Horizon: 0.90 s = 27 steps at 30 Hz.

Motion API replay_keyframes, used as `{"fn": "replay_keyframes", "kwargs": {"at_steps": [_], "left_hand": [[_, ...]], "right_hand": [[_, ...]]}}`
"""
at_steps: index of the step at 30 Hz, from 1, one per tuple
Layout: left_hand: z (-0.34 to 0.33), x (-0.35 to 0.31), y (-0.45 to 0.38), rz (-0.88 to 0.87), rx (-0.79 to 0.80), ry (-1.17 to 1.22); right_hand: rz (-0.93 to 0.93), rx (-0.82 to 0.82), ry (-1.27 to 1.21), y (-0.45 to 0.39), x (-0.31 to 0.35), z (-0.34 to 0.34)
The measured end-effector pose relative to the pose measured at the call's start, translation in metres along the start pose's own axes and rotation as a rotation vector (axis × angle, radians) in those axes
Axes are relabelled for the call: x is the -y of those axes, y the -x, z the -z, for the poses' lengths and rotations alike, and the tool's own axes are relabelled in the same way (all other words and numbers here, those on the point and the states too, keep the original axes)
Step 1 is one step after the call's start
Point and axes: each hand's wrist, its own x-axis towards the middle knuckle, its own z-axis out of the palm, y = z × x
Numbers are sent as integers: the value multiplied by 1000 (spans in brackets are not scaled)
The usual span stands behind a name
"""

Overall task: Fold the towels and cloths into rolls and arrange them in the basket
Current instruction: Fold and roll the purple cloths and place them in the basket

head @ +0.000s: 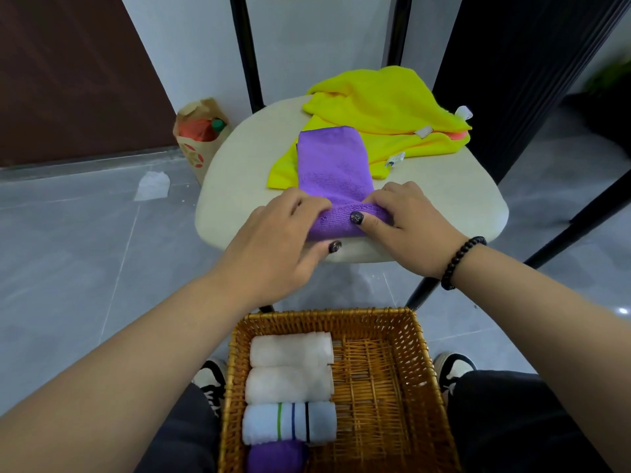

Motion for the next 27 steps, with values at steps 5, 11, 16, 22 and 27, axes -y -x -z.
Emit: {"fn": "replay_keyframes", "kwargs": {"at_steps": [5,11,16,22,27], "left_hand": [[2,1,-3,151,47,81],[7,6,-10,245,56,179],[9,8,0,25,28,-95],[11,11,1,114,28,74],[15,12,-4,237,99,274]], "right_hand": [[50,-10,-22,0,5,3],[239,-95,140,8,5,-4],[206,-15,41,1,8,1],[160,72,62,-4,15,8],[280,-48,256,4,18,0]]}}
